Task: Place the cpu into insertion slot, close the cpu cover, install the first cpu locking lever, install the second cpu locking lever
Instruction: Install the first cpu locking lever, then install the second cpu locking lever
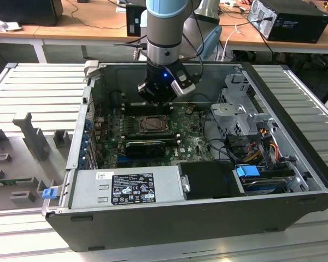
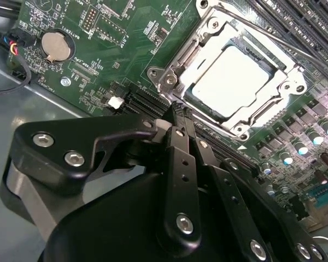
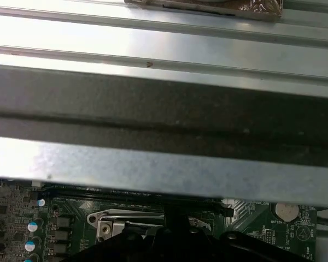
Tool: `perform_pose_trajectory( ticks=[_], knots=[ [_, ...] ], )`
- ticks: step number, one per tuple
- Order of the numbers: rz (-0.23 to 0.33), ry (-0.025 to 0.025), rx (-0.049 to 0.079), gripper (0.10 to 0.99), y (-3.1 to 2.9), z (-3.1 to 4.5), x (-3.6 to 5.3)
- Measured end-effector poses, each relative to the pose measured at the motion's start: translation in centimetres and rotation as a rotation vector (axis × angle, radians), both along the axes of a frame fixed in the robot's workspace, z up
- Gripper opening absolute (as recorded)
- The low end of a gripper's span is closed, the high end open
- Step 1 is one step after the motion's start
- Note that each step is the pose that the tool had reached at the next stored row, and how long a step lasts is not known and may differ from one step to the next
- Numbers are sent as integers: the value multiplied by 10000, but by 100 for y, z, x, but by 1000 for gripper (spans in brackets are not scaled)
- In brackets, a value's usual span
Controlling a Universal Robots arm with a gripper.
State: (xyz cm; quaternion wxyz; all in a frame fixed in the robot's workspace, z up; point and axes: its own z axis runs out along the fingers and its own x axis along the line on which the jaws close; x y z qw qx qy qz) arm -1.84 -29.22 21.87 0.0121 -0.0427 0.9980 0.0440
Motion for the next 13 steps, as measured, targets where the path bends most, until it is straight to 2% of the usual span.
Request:
perform_pose_trajectory(
  ticks=[13],
  knots=[
    [0,0,-3,106,-31,0,1]
  ],
)
